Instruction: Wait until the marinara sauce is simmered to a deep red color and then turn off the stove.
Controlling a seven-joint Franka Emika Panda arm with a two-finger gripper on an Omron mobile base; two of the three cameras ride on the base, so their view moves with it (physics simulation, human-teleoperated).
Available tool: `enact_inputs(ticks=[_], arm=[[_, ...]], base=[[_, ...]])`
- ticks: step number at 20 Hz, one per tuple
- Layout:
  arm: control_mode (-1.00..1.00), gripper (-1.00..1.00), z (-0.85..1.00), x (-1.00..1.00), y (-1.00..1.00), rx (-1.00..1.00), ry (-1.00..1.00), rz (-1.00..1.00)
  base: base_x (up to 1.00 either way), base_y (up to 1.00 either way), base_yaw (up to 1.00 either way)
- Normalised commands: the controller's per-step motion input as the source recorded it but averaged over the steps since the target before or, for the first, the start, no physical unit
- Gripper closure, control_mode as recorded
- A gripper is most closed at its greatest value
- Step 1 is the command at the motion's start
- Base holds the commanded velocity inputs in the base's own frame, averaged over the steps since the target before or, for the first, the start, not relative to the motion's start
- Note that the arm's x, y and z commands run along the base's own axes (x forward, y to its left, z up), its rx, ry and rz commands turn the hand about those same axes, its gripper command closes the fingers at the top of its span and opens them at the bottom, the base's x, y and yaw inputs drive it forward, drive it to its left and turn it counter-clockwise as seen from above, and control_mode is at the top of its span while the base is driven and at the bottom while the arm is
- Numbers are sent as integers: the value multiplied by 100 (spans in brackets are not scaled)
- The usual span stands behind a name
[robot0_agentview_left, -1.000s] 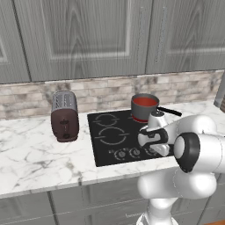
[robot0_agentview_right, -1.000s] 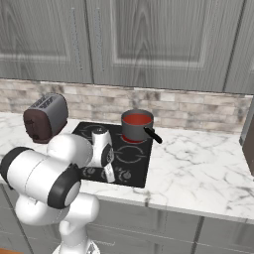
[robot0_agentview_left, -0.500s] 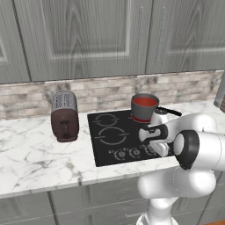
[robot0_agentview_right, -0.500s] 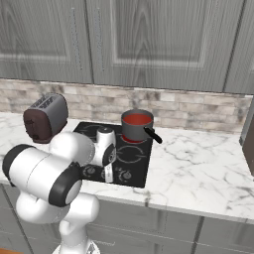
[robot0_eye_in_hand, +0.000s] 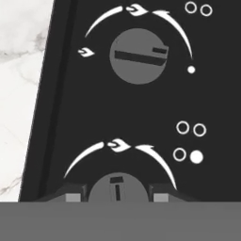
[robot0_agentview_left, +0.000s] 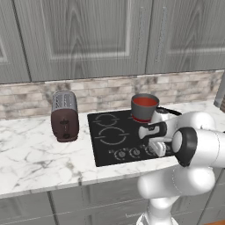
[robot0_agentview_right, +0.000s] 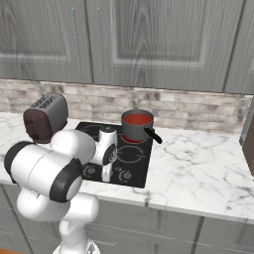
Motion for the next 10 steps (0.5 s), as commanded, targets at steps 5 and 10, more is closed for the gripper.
enact_inputs(ticks=[5, 10], arm=[[-100, 100, -24, -4, 0, 0, 0, -23], [-100, 100, -24, -6, 0, 0, 0, -24]], base=[[0, 0, 0], [0, 0, 0]])
